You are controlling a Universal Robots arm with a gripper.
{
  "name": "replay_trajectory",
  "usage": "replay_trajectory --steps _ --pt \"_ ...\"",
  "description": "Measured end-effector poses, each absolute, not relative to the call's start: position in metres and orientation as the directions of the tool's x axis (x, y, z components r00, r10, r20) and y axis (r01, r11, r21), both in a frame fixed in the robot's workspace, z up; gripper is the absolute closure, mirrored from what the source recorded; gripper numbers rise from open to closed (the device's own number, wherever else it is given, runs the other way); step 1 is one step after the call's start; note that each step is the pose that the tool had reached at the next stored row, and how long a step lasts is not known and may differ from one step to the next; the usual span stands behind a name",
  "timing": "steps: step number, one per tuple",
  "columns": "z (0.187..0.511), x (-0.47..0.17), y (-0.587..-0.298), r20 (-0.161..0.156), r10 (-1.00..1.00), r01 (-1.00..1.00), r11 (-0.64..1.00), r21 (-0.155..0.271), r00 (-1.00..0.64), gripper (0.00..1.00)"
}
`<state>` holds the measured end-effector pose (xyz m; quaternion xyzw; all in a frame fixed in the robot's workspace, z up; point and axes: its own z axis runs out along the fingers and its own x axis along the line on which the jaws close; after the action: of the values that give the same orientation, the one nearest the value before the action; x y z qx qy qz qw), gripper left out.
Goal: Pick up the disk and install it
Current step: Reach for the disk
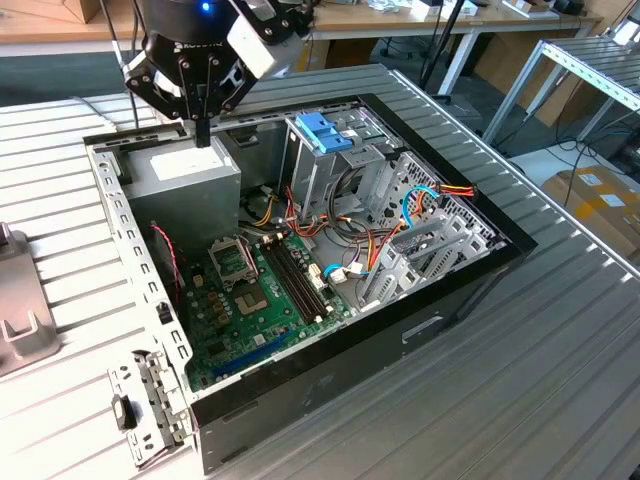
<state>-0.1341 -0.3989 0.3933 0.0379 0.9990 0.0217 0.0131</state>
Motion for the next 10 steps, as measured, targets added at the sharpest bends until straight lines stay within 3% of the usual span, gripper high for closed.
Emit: replay_trajectory --steps 10 --pt "0.3933 -0.1373 -0.3989 -0.024 0.076 0.075 0.996 0.044 -0.997 0.89"
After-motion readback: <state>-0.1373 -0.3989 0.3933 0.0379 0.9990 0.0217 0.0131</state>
